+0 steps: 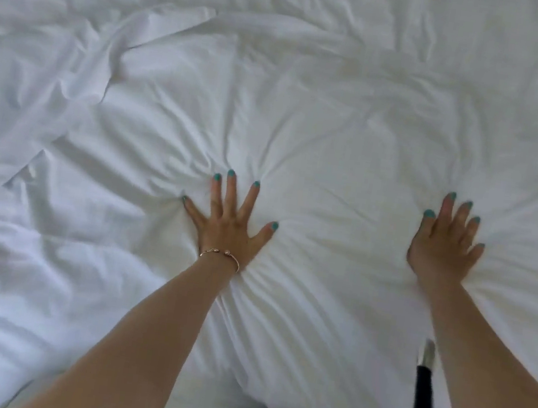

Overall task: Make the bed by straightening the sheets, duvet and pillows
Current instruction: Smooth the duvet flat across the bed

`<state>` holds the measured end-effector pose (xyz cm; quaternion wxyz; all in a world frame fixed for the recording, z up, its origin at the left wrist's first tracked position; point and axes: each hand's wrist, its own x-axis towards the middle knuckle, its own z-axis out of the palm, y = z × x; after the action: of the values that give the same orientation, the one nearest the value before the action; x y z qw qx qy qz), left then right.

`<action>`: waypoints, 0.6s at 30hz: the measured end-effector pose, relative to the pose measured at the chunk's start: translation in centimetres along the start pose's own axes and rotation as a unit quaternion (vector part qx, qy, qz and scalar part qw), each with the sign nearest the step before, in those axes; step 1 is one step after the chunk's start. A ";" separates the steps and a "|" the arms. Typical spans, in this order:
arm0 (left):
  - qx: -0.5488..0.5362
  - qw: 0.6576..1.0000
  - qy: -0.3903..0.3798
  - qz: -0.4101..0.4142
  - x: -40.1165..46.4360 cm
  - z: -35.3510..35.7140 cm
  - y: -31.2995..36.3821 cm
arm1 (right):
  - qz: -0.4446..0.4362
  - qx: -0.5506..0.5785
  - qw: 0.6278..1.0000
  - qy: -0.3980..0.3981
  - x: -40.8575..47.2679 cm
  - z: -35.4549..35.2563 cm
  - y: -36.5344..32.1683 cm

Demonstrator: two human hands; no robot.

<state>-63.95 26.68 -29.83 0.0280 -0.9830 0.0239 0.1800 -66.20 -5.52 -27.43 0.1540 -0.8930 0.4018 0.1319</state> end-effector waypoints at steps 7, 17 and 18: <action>-0.022 0.984 0.003 0.178 -1.0 -0.8 -5.6 | -0.162 -0.050 0.985 0.018 -22.3 9.3 -11.4; -0.011 0.987 0.059 0.151 0.4 -0.8 -30.7 | -0.193 -0.042 0.980 -0.032 -34.1 17.6 -25.5; -0.027 0.989 0.050 0.138 0.8 -0.9 -31.7 | -0.244 -0.051 0.968 -0.039 -34.3 17.9 -26.4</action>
<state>-61.08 58.23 -27.81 -0.0253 -0.9785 0.1557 0.1330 -70.21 41.14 -27.05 0.1517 -0.9648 0.1581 0.1452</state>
